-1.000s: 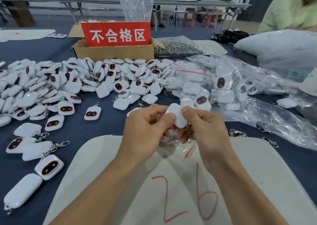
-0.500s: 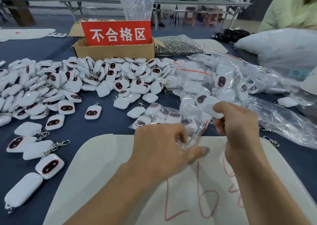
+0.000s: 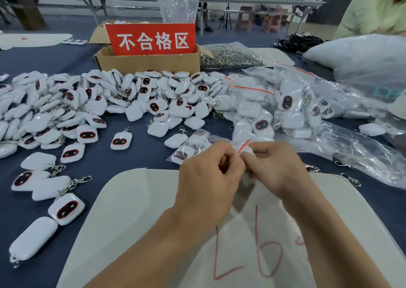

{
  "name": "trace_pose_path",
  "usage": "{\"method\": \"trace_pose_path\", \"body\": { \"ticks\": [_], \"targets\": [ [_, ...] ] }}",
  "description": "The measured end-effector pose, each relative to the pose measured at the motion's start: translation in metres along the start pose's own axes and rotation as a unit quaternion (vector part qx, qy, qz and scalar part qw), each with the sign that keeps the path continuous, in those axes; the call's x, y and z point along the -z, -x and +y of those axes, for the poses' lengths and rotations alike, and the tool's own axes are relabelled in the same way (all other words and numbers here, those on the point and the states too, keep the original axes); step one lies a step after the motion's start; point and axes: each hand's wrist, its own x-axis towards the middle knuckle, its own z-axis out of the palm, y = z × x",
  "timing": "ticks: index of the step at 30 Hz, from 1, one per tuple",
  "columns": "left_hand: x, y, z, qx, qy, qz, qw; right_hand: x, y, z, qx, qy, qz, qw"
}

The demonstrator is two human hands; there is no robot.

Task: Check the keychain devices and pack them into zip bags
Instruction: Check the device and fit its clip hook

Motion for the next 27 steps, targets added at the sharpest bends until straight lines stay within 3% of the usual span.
{"method": "trace_pose_path", "body": {
  "ticks": [8, 12, 15, 18, 21, 24, 27],
  "targets": [
    [0.005, 0.0, -0.002, -0.075, 0.044, -0.023, 0.996, -0.003, 0.001, 0.0, -0.002, -0.069, -0.065, 0.995],
    [0.003, 0.002, -0.002, -0.105, 0.042, -0.044, 0.993, -0.004, 0.004, -0.006, 0.027, 0.09, 0.027, 0.995],
    [0.002, 0.005, 0.0, -0.115, 0.048, -0.059, 0.99, -0.005, 0.006, -0.002, 0.067, 0.246, 0.065, 0.965],
    [0.005, 0.003, -0.002, -0.105, 0.054, -0.071, 0.991, -0.001, 0.004, 0.0, 0.052, 0.248, 0.047, 0.966],
    [0.017, -0.017, -0.014, -0.054, 0.011, 0.007, 0.998, 0.006, -0.002, 0.002, 0.036, 0.135, 0.083, 0.987],
    [0.035, -0.045, -0.04, 0.09, -0.055, 0.097, 0.99, 0.01, -0.005, 0.003, 0.036, 0.014, 0.204, 0.978],
    [0.051, -0.058, -0.073, 0.182, -0.158, 0.041, 0.97, 0.01, -0.003, 0.002, 0.039, -0.052, 0.274, 0.959]
  ]
}}
